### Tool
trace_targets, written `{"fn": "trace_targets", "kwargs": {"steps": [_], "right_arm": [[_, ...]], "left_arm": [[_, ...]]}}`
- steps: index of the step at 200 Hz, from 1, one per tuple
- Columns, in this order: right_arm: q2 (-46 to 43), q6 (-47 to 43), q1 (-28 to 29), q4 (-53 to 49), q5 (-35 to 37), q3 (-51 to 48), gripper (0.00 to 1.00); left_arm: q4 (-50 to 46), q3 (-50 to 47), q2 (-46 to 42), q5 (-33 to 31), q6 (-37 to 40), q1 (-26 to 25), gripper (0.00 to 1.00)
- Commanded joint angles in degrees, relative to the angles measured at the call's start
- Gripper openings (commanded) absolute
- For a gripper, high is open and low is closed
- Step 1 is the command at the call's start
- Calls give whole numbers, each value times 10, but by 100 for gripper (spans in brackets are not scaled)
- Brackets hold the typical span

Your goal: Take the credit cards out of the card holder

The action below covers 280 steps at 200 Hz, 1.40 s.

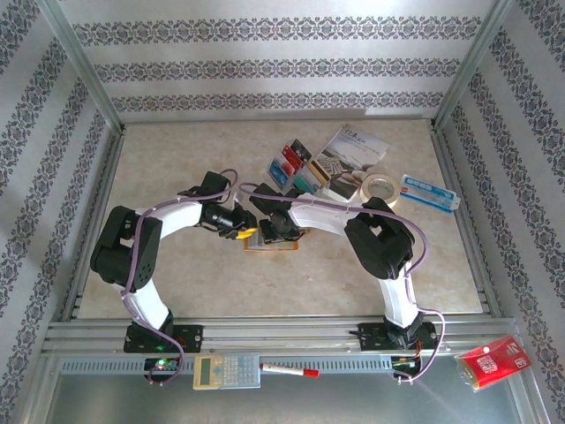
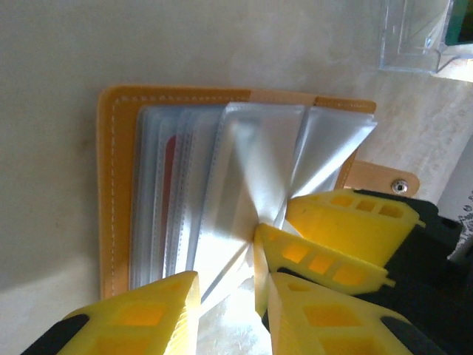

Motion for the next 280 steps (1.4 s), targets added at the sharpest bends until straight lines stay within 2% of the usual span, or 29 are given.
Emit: {"fn": "trace_targets", "kwargs": {"steps": [1, 57, 151, 218, 280], "right_arm": [[34, 11, -10, -7, 4, -31, 35], [35, 11, -14, 4, -6, -37, 34], [35, 10, -20, 17, -28, -40, 33], [23, 11, -25, 33, -33, -54, 32], [-32, 11, -42, 100, -81, -93, 32]], "left_arm": [[-17, 25, 16, -11, 16, -3, 30], [0, 41, 45, -28, 10, -4, 30], [-1, 49, 79, -5, 17, -4, 29], [-14, 63, 60, 17, 56, -4, 24], [3, 55, 30, 42, 54, -3, 24]]}}
